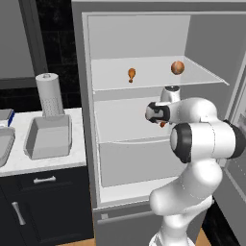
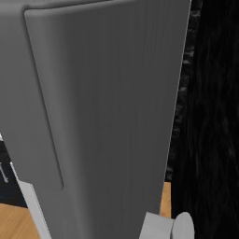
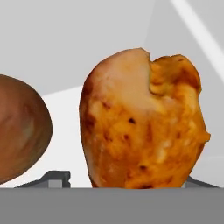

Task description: Place one onion and one chicken drumstick in each tupperware on the nearby counter, to pack two identical lunches.

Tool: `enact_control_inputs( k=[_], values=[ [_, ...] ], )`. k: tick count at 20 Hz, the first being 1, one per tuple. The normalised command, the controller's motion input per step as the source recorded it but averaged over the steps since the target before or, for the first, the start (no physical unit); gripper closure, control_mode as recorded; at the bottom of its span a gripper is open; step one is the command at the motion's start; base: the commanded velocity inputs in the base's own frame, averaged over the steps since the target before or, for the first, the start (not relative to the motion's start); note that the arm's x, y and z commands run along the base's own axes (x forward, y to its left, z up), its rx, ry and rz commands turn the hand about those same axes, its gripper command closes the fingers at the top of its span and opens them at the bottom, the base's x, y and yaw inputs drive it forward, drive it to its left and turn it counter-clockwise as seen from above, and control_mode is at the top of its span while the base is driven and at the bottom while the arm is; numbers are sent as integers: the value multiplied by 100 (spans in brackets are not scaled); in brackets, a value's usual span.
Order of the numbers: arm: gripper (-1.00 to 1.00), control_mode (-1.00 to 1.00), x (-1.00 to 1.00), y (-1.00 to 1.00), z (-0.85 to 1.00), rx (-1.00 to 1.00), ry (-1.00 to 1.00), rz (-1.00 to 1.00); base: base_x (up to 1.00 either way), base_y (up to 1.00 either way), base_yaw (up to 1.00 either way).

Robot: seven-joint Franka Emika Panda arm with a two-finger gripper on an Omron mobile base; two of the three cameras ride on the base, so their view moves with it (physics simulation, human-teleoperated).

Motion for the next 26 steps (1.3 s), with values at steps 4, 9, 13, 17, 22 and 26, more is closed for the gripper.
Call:
enact_control_inputs(
  k=[4, 9, 13, 17, 22, 26],
  values=[
    [100, -100, -35, -22, -67, 4, -13, 0, 0, 0, 0],
    [100, -100, -75, -1, -46, 0, -23, 0, 0, 0, 0],
    [100, -100, -79, 0, 33, 0, 0, 0, 0, 0, 0],
    [100, -100, -89, 11, 92, 0, 0, 0, 0, 0, 0],
    [100, -100, -88, 46, 69, 0, 3, 0, 0, 0, 0],
    [100, -100, -94, 31, 26, 0, 2, 0, 0, 0, 0]
  ],
)
